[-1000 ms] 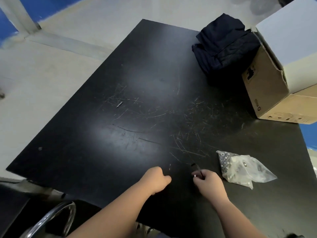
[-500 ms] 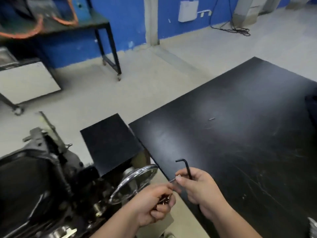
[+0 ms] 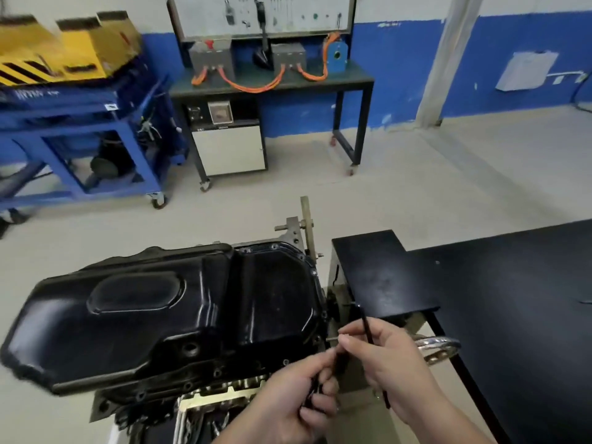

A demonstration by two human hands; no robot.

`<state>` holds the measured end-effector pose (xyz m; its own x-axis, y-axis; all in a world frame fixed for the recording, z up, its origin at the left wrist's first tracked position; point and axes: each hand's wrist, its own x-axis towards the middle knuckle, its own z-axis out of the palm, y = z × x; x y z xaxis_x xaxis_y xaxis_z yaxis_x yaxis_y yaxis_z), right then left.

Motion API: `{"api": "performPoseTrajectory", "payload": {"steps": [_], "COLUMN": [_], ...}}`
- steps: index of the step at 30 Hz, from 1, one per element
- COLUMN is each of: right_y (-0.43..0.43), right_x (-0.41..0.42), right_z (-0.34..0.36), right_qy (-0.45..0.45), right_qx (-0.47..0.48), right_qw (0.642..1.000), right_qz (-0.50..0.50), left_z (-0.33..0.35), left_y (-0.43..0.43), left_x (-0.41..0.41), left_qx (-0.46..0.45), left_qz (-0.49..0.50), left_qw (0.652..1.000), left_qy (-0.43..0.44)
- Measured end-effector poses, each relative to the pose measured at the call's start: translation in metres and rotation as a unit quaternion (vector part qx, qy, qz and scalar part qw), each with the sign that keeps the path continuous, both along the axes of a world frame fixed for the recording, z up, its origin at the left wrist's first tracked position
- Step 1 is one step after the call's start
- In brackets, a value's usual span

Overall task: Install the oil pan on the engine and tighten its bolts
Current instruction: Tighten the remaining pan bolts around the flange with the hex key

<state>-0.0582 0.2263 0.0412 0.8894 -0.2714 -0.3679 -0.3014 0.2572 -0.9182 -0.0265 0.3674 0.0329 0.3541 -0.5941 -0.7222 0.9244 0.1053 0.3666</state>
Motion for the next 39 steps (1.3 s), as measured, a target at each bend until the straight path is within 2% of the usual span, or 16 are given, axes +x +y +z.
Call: {"api": "performPoseTrajectory", "payload": {"steps": [10,18,21,24,27,31,34,37,39], "right_y": [0.041,0.040,0.033,0.028,0.031,0.048,0.068,0.084,0.094], "right_x": [0.004,0.003,0.010,0.025,0.047,0.082,0.106,0.128,0.144], "right_z": [0.006,0.019,0.030,0.047,0.064,0.081,0.097,0.111,0.119], "right_qy": [-0.025,-0.049,-0.052,-0.056,-0.056,-0.079,-0.106,-0.129,-0.144], "right_qx": [-0.018,0.056,0.068,0.062,0.039,-0.033,-0.032,-0.053,-0.071], "right_qw": [0.999,0.994,0.993,0.996,0.997,0.987,0.978,0.967,0.961], "right_qz": [-0.029,-0.078,-0.078,-0.035,0.035,0.138,0.175,0.213,0.226], "left_z": [0.017,0.024,0.032,0.050,0.075,0.105,0.123,0.137,0.143], "left_y": [0.046,0.039,0.029,0.027,0.040,0.078,0.108,0.132,0.145], "left_x": [0.016,0.021,0.024,0.031,0.044,0.060,0.072,0.091,0.110], "left_qx": [-0.011,-0.005,-0.002,0.022,0.091,0.196,0.251,0.281,0.317], "left_qz": [-0.021,-0.066,-0.064,-0.048,-0.016,0.049,0.070,0.058,0.041], "left_qw": [0.991,0.977,0.967,0.951,0.915,0.834,0.784,0.760,0.724], "left_qy": [-0.131,-0.201,-0.247,-0.305,-0.393,-0.514,-0.563,-0.583,-0.612]}}
